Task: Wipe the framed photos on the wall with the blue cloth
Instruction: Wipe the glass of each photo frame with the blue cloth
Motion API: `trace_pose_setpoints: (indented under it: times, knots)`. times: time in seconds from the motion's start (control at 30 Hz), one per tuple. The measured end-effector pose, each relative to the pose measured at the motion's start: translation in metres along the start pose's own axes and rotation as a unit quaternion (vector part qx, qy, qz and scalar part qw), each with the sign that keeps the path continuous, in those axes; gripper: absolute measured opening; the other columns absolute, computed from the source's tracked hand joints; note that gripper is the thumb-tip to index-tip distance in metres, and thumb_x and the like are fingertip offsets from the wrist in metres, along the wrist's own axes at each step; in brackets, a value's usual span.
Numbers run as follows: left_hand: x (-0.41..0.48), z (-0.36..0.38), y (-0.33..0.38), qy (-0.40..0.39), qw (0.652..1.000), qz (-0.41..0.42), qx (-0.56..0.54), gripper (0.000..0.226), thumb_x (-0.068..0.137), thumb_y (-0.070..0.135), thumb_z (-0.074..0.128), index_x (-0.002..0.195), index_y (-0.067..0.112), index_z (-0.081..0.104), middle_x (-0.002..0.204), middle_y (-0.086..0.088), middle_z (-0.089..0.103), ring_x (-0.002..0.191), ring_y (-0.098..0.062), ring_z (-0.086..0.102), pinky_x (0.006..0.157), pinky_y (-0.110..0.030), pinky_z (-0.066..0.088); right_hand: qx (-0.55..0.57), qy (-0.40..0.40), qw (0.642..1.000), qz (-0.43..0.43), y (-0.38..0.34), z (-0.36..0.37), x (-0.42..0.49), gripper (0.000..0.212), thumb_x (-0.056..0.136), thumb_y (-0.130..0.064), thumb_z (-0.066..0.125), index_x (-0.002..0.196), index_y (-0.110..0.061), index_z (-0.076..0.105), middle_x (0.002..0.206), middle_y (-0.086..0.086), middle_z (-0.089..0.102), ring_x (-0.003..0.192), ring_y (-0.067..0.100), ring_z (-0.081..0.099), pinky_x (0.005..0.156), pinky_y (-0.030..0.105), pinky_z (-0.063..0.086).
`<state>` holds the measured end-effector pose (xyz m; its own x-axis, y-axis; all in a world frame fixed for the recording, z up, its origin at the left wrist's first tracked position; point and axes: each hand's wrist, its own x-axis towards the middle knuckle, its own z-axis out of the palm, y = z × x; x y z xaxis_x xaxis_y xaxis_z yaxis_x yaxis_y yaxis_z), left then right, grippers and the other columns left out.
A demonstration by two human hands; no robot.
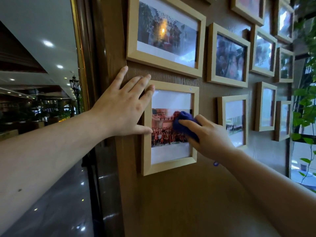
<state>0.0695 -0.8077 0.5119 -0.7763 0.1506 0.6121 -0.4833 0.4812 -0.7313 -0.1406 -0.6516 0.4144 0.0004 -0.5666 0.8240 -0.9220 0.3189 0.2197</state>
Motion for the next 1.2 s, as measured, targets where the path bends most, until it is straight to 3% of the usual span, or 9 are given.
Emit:
trace_pose_setpoints:
  times: [0.17, 0.5, 0.7, 0.97, 1.2]
  knots:
    - [-0.001, -0.002, 0.0, -0.004, 1.0, -0.002, -0.002, 0.111, 0.068, 0.085, 0.026, 0.146, 0.007, 0.015, 0.156, -0.023, 0.016, 0.142, -0.034, 0.02, 0.116, -0.06, 0.005, 0.014, -0.051, 0.989, -0.136, -0.036, 0.003, 0.006, 0.044, 0.091, -0.038, 0.045, 0.133, -0.026, 0.043, 0.106, 0.006, 0.051, 0.069, 0.016, 0.047, 0.051, 0.029, 0.044]
    - [-0.001, 0.0, 0.0, 0.001, 1.0, -0.005, -0.007, 0.111, 0.069, 0.084, 0.029, 0.146, 0.006, 0.016, 0.155, -0.024, 0.016, 0.142, -0.035, 0.02, 0.116, -0.06, 0.004, -0.032, -0.098, 0.991, -0.087, 0.0, -0.008, -0.023, 0.045, 0.086, -0.034, 0.058, 0.129, -0.022, 0.053, 0.104, 0.011, 0.058, 0.075, 0.025, 0.059, 0.052, 0.04, 0.053]
    - [0.0, 0.0, 0.004, -0.004, 1.0, -0.011, -0.015, 0.11, 0.069, 0.081, 0.038, 0.146, 0.007, 0.014, 0.156, -0.023, 0.013, 0.143, -0.034, 0.018, 0.115, -0.06, 0.003, -0.011, -0.142, 0.968, -0.206, -0.049, 0.004, -0.013, 0.047, 0.087, -0.034, 0.054, 0.132, -0.028, 0.039, 0.104, 0.006, 0.054, 0.075, 0.019, 0.054, 0.053, 0.031, 0.047]
    - [0.001, -0.003, 0.004, -0.011, 1.0, -0.013, -0.008, 0.11, 0.069, 0.081, 0.035, 0.146, 0.006, 0.013, 0.156, -0.024, 0.012, 0.143, -0.035, 0.018, 0.115, -0.061, 0.002, -0.056, -0.181, 0.968, -0.164, -0.005, 0.007, -0.031, 0.047, 0.094, -0.038, 0.045, 0.138, -0.034, 0.031, 0.12, 0.007, 0.051, 0.096, 0.025, 0.056, 0.065, 0.041, 0.053]
    - [0.001, -0.009, 0.004, -0.025, 1.0, -0.013, 0.0, 0.109, 0.069, 0.081, 0.035, 0.146, 0.006, 0.017, 0.155, -0.024, 0.015, 0.142, -0.036, 0.02, 0.115, -0.061, 0.004, -0.113, -0.182, 0.967, -0.137, 0.014, -0.013, -0.036, 0.048, 0.091, -0.036, 0.051, 0.136, -0.028, 0.037, 0.111, 0.007, 0.053, 0.084, 0.023, 0.055, 0.059, 0.039, 0.052]
